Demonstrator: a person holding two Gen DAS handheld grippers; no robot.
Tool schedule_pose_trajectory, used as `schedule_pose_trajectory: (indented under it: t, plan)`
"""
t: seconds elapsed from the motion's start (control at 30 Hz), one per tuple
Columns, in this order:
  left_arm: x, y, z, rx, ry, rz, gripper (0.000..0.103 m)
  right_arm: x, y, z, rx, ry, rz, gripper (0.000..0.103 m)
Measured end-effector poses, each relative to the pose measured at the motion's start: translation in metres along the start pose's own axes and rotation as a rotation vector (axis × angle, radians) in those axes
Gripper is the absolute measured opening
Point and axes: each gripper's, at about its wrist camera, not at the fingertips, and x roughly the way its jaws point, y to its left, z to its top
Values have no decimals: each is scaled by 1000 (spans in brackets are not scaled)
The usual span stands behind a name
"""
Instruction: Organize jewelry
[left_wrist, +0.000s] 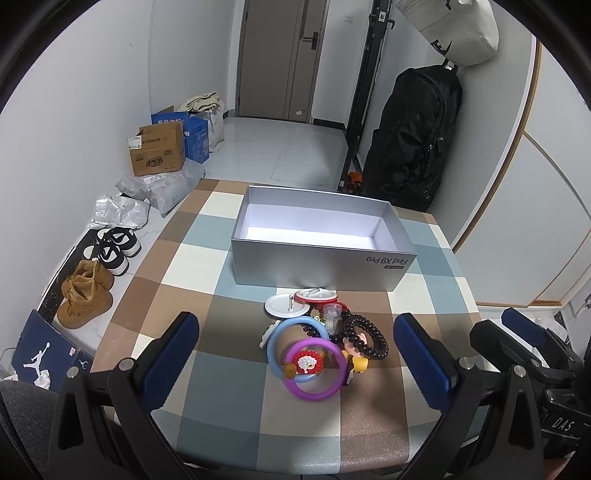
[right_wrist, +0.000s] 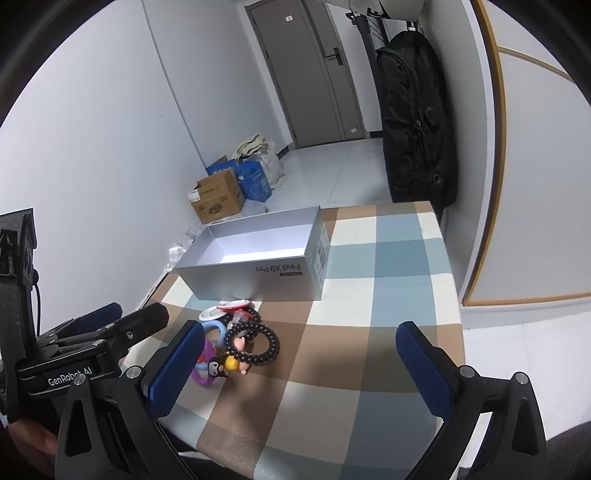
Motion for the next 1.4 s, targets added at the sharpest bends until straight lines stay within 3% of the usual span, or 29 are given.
schedule_pose_trajectory:
  t: [1.03,1.27,1.4]
  plan:
    - [4,2,-2,-21,15,-28,102,0,-3,-1,30,-5,8,103]
    - [10,6,-5,-32,46,-35,102,-1,-4,1,30,-24,-6,103]
    - [19,15,-9,-52,101,-65,102,-1,-4,3,23,-28,-23,103]
